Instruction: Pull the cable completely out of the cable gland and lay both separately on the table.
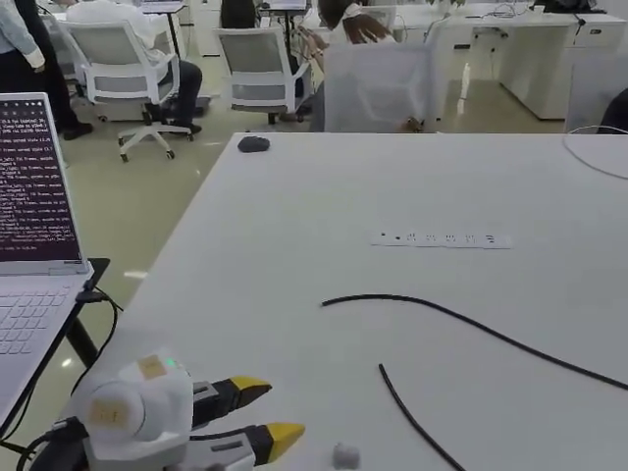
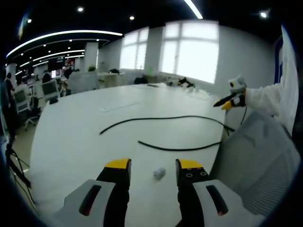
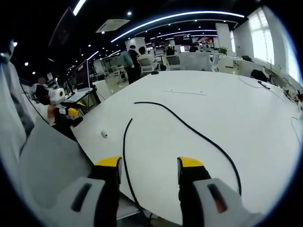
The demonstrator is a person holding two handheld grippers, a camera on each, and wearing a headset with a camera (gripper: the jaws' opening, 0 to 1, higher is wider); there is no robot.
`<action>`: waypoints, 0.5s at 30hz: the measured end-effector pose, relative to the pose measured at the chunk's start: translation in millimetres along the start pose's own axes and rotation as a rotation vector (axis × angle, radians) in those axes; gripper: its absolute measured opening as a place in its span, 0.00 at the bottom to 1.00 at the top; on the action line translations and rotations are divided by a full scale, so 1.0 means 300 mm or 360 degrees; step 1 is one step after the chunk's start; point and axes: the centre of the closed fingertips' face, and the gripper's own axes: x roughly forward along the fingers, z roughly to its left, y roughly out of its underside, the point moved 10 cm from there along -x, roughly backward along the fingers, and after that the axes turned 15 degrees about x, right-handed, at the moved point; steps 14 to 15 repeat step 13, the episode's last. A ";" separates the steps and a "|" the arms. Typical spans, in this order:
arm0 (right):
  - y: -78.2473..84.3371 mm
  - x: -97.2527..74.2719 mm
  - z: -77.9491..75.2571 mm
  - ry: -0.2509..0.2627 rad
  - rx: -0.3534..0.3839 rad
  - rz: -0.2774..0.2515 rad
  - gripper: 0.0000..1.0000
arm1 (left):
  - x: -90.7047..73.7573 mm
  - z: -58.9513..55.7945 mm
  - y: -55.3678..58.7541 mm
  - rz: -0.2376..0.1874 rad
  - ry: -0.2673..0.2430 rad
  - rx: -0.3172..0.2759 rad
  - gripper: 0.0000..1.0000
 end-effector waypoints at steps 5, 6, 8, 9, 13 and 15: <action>0.013 -0.003 0.006 0.0007 0.0015 -0.0017 0.48 | 0.001 -0.011 0.005 0.0001 0.0028 -0.0017 0.37; 0.017 -0.004 0.007 0.0008 0.0015 -0.0014 0.48 | 0.003 -0.012 0.009 0.0004 0.0036 -0.0018 0.37; 0.024 -0.006 0.010 0.0006 0.0025 -0.0007 0.47 | 0.004 -0.014 0.013 -0.0005 0.0042 -0.0005 0.34; 0.028 -0.006 0.011 0.0006 0.0029 -0.0003 0.47 | 0.005 -0.013 0.015 -0.0009 0.0045 -0.0005 0.32; 0.041 -0.006 0.012 0.0010 0.0037 0.0014 0.45 | 0.009 -0.006 0.019 0.0006 0.0052 -0.0025 0.31; 0.041 -0.006 0.012 0.0010 0.0037 0.0014 0.45 | 0.009 -0.006 0.019 0.0006 0.0052 -0.0025 0.31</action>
